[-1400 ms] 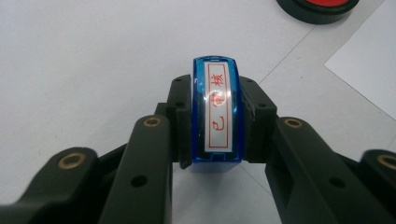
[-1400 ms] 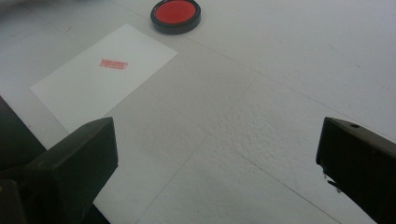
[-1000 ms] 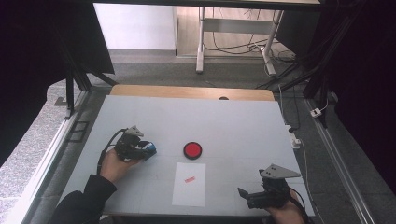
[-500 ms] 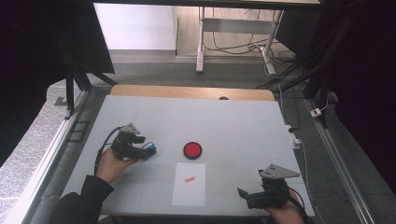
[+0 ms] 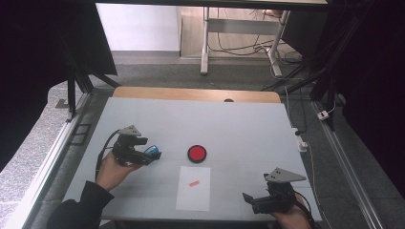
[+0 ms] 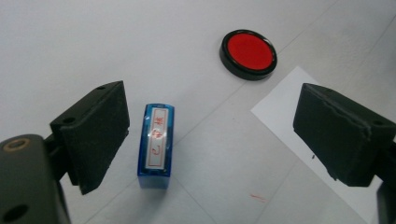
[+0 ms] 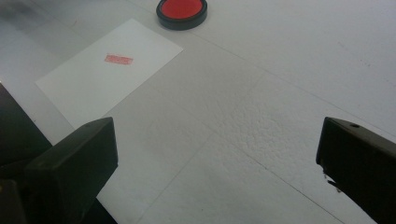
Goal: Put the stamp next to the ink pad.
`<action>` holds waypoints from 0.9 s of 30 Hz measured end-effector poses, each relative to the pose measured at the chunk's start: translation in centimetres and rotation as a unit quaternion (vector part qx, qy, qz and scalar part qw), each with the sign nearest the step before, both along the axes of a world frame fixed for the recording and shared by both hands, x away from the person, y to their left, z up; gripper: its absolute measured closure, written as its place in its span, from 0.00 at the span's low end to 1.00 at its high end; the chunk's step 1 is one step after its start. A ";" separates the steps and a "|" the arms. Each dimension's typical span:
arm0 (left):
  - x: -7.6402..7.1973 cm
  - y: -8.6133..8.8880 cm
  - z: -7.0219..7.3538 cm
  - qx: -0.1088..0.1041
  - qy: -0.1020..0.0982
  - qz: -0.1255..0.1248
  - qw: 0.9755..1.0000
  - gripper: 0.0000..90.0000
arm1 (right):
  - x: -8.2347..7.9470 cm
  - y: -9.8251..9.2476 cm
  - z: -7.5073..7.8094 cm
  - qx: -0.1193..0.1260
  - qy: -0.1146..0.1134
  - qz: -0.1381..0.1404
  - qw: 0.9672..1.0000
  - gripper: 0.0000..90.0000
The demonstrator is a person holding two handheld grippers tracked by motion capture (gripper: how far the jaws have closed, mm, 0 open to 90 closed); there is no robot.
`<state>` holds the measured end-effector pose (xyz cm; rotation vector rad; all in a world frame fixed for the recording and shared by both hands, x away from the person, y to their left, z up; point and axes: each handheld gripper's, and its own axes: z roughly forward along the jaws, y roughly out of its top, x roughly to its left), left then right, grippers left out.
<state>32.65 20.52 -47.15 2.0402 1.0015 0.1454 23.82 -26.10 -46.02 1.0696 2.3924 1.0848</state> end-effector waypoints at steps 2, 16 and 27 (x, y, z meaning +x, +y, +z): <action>-0.3 0.1 0.2 0.000 0.001 0.000 1.000 0.11 | 0.0 0.0 0.0 -0.003 0.000 0.001 1.000 0.00; -3.7 1.0 1.4 0.000 -0.019 -0.008 1.000 0.03 | 0.0 0.0 0.0 -0.004 0.000 0.002 1.000 0.00; -6.7 2.9 1.5 -0.017 -0.023 0.004 1.000 0.00 | 0.0 0.0 0.0 -0.003 -0.002 -0.003 1.000 0.00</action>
